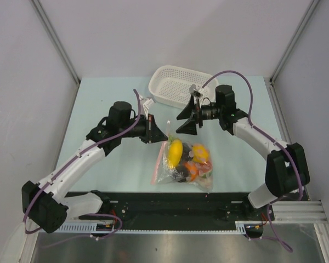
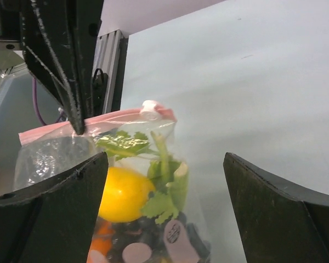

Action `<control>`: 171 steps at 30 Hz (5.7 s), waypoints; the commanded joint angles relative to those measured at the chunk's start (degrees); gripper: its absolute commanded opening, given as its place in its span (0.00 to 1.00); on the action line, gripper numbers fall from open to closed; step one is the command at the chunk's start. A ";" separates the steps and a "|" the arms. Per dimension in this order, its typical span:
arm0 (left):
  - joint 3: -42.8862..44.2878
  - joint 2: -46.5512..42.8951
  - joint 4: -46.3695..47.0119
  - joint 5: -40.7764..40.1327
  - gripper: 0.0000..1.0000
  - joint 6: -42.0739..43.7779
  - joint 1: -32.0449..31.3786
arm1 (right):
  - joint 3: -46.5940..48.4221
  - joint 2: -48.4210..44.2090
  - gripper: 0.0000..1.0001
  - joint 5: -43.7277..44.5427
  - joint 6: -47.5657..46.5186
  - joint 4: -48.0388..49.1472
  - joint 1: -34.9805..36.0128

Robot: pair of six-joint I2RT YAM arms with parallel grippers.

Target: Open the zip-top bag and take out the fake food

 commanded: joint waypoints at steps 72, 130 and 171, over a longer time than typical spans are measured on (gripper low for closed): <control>22.02 3.88 -10.11 -1.27 0.42 12.89 -2.60 | 6.30 -11.54 0.00 8.77 2.83 -4.26 6.44; 12.54 -8.50 -18.45 -15.26 0.00 4.19 -14.46 | 10.44 -10.59 0.00 28.90 17.24 -7.35 -6.31; 6.74 -8.69 -8.36 -9.64 0.00 -4.34 -16.92 | 16.15 -17.53 0.55 53.25 38.95 -43.74 7.66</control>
